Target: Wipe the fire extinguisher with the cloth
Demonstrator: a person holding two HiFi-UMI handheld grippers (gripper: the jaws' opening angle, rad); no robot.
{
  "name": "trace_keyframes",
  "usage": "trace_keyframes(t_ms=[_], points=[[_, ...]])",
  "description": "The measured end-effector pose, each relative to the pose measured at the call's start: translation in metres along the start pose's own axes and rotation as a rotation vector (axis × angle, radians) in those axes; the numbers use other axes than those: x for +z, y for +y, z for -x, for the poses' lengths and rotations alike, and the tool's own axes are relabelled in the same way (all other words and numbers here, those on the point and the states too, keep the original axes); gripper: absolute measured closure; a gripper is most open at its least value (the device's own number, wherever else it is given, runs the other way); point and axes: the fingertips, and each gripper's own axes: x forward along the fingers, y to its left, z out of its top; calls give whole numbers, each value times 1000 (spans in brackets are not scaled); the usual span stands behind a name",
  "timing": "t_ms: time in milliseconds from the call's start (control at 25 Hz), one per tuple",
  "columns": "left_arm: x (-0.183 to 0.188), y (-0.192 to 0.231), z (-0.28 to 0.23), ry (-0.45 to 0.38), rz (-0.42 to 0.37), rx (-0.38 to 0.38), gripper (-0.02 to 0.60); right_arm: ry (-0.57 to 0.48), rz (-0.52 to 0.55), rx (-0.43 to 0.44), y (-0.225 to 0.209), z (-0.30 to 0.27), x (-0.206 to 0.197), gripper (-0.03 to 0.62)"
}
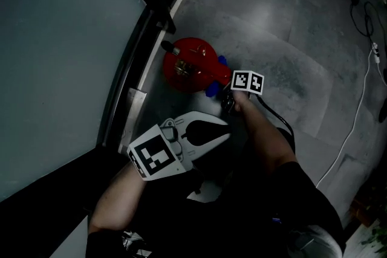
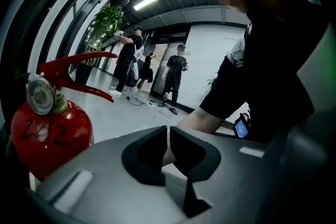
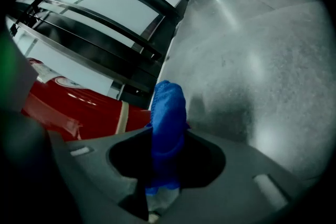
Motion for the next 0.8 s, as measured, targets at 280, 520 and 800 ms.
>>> trace_keyframes(t_ms=[280,520,800], points=[[-3,3,6,7,50,36,557,21,-39,-46,-32,-18,-8,461],[-16,4,9,44,38,48,557,79,-29,-118,-45,-22,-21,461],[-10,3,0,57,6,25,557,11,75,-36,-13,17,46,461]])
